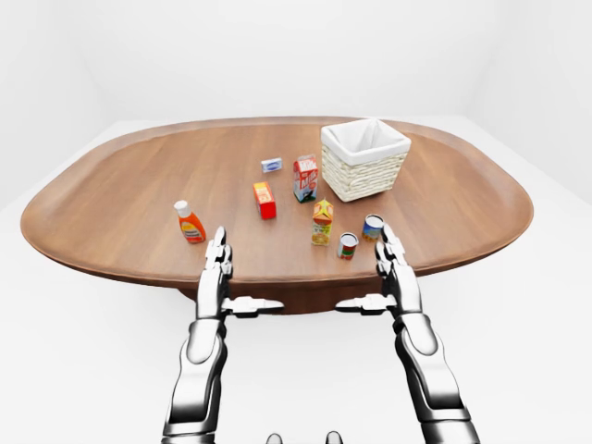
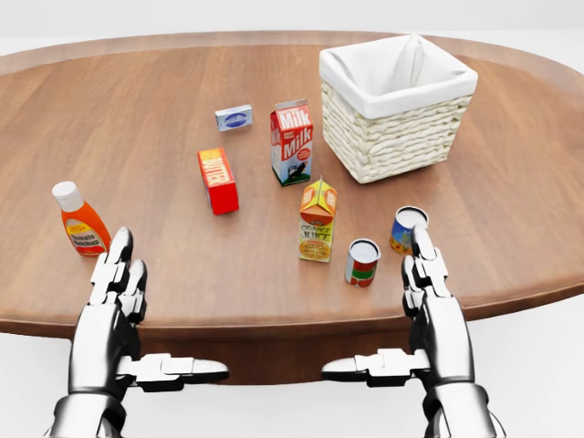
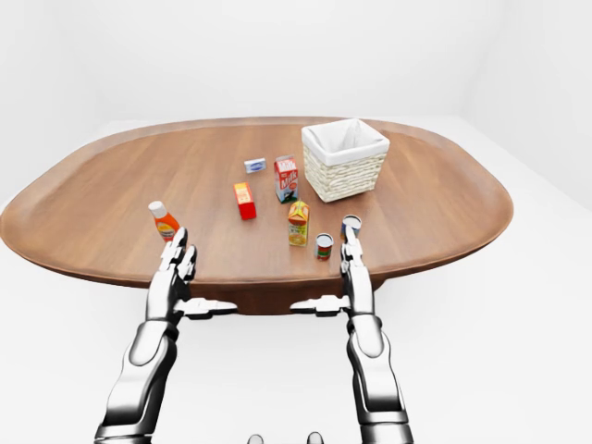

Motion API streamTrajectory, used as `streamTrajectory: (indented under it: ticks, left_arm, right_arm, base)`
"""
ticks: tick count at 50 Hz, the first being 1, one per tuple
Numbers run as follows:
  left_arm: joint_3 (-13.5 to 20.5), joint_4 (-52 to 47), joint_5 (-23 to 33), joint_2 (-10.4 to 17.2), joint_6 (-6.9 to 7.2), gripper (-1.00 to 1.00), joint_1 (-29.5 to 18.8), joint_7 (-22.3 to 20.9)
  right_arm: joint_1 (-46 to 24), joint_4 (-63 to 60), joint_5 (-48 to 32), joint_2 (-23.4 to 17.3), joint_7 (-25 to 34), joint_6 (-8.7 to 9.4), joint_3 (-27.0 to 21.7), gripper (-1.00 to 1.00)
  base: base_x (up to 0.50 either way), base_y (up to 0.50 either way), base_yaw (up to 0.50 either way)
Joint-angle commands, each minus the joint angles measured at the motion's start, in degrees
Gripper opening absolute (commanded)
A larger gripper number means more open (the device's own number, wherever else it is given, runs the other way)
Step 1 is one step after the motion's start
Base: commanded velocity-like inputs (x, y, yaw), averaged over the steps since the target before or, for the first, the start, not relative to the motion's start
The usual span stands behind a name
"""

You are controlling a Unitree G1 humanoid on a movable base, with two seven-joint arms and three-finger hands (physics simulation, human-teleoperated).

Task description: Pick up the orange juice, and put it in the basket.

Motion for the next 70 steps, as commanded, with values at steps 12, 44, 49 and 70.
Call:
streamTrajectory:
  ticks: [12, 44, 49, 70]
  left_arm:
    - [9.83, -23.34, -5.43, 3.43, 2.63, 1.00, -1.07, -0.48]
    - [30.40, -32.59, -16.88, 13.81, 2.63, 1.00, -5.68, -5.14]
    - [32.04, -30.42, -18.78, 14.63, 2.63, 1.00, -6.69, -3.04]
    - [31.09, -28.77, -19.09, 15.08, 2.63, 1.00, -6.03, -1.93]
  right_arm:
    - [0.45, -11.77, -1.27, -1.01, 1.87, 4.47, -1.68, 1.00]
    - [0.90, -27.64, -2.80, -1.02, 3.14, 4.47, -1.85, 1.00]
    - [0.66, -29.68, -2.77, -1.15, 3.37, 4.47, -2.36, 1.00]
    - [-2.10, -40.19, -3.80, -2.22, 3.55, 4.47, -4.42, 1.00]
  base:
    - [0.00, 0.00, 0.00]
    - [0.00, 0.00, 0.00]
    - [0.00, 0.00, 0.00]
    - [0.00, 0.00, 0.00]
